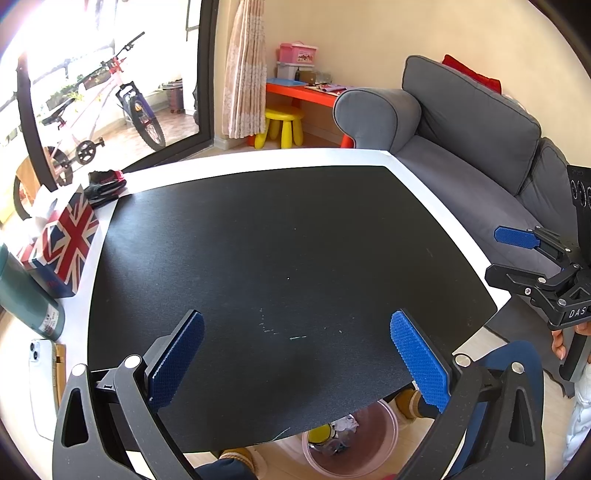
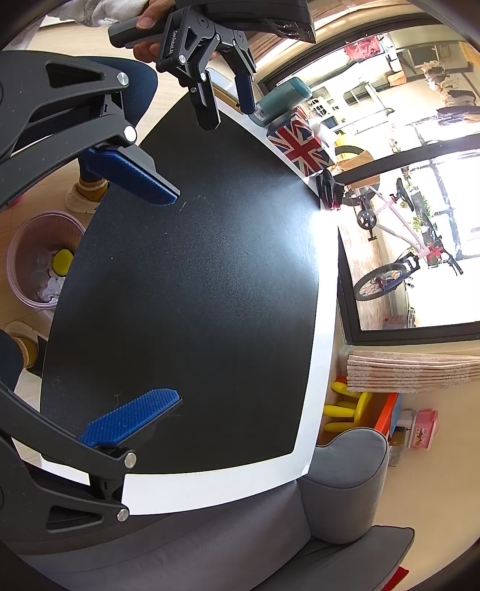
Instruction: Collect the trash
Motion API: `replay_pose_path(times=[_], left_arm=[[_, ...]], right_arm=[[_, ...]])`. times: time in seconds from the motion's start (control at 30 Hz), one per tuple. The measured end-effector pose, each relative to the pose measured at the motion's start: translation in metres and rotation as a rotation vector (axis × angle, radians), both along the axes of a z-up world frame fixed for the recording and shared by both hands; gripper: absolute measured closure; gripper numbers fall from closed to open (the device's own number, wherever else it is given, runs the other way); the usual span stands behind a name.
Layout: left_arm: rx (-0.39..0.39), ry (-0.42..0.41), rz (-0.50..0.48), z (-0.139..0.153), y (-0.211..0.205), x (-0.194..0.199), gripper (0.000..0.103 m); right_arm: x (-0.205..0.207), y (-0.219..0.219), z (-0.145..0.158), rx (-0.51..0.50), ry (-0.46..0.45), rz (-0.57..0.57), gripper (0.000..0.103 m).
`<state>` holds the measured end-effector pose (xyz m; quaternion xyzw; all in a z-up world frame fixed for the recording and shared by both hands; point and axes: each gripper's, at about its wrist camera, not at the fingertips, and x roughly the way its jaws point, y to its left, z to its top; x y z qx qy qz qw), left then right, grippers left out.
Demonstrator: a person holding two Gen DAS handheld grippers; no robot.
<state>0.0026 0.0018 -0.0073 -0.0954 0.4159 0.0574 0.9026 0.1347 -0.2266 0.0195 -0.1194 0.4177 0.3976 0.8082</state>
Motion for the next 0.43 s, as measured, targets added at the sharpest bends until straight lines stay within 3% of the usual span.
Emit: replay_pose_path(times=[0.43], left_arm=[[0.053,-0.017,0.008,0.0029,-0.0022,0.0004,0.006]], right_arm=[[0.0007,-0.0007,-0.0012,-0.001,0.001,0.000,0.005]])
